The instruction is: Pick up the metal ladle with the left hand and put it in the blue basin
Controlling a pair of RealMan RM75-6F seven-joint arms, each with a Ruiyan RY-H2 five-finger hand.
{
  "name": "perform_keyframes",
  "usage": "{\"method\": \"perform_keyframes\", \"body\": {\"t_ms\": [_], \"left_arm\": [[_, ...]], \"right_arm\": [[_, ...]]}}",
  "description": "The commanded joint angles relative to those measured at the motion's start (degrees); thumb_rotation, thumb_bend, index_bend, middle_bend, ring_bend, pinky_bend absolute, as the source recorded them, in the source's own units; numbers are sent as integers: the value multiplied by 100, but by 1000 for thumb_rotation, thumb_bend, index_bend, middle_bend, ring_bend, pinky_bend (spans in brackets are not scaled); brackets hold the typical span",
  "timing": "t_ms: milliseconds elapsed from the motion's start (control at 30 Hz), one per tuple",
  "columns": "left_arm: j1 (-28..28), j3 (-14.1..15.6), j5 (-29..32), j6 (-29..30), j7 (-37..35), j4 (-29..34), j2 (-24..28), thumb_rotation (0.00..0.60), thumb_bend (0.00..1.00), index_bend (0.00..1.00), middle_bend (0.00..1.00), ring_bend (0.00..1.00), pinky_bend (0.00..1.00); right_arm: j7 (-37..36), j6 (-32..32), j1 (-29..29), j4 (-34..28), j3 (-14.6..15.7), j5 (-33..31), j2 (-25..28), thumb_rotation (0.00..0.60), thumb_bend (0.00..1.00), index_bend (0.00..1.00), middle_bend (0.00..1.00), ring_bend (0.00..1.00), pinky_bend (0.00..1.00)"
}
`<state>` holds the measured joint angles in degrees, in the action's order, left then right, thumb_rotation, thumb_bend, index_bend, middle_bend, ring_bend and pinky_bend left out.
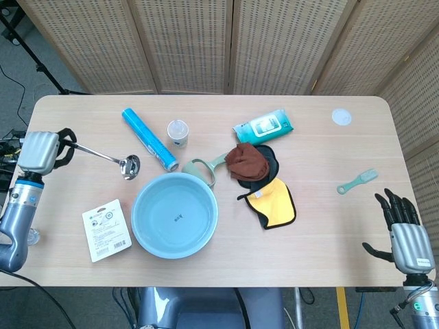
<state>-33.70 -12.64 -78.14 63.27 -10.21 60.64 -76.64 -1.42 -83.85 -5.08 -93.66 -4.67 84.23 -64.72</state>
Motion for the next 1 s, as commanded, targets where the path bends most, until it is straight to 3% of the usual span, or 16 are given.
{"method": "perform_keyframes", "body": {"t_ms": [33,100,233,367,633,1000], "left_arm": [[35,56,-600,485,668,1739,993,600,538,880,1000,917,909],[-124,133,-818,334,1238,2408,1150,600,537,884,1000,917,909],[-370,210,-870,-45,2164,3129,1179,600,536,889,1000,917,909],[-682,168,-450,-543,3257,3495,910,600,536,890,1000,917,909],[-1062,229,171,-1014,4470,3459,435,600,537,899,1000,917,909],[-1464,338,1225,-1361,5365,3313,-138,600,537,913,1000,917,909]], "right_arm": [[-57,7,0,-2,-19,-27,29,600,0,0,0,0,0],[-117,14,0,-3,-41,-59,60,600,0,0,0,0,0],[-181,-17,12,-20,-57,-54,100,600,0,0,0,0,0],[-230,43,9,16,-54,-108,113,600,0,0,0,0,0],[-218,84,-5,44,-58,-138,92,600,0,0,0,0,0],[-118,227,-51,86,-75,-273,41,600,0,0,0,0,0]]}}
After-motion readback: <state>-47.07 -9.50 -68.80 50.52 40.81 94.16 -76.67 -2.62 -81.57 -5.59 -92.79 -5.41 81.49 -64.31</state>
